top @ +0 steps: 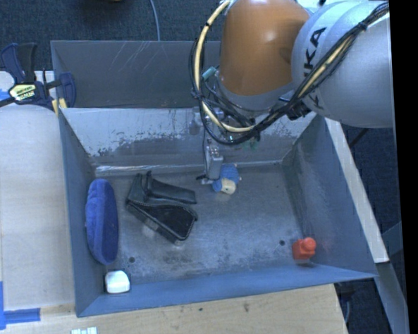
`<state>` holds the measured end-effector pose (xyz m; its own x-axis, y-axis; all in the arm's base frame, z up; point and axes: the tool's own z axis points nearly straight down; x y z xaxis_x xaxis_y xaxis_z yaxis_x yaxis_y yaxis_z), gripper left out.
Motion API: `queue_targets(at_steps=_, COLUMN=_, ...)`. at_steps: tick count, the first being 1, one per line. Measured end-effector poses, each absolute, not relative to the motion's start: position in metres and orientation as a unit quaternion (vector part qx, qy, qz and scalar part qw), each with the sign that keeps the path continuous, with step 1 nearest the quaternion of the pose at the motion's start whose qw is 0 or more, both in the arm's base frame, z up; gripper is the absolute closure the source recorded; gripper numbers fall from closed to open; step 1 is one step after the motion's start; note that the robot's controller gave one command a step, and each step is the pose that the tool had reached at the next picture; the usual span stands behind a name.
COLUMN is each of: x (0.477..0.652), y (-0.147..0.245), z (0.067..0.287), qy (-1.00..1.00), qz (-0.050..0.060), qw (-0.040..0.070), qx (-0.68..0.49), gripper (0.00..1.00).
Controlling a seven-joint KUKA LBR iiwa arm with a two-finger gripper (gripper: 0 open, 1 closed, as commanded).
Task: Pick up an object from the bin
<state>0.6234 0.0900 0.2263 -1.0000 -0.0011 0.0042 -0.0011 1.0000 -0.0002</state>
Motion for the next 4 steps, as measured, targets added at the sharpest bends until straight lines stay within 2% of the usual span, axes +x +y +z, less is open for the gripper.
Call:
queue_targets(at_steps=1, x=0.594, y=0.109, z=0.110, qy=-1.000, qz=0.001, qw=0.003, qx=-0.027, gripper=0.00)
queue_targets(at_steps=2, x=0.589, y=0.116, z=0.081, qy=-0.991, qz=0.002, qw=0.003, qx=-0.133, gripper=0.00)
queue_targets(at_steps=3, x=0.590, y=0.122, z=0.087, qy=-0.991, qz=-0.002, qw=0.003, qx=-0.132, gripper=1.00)
queue_targets(at_steps=4, x=0.591, y=0.121, z=0.090, qy=-0.996, qz=-0.003, qw=-0.002, qx=-0.092, gripper=1.00)
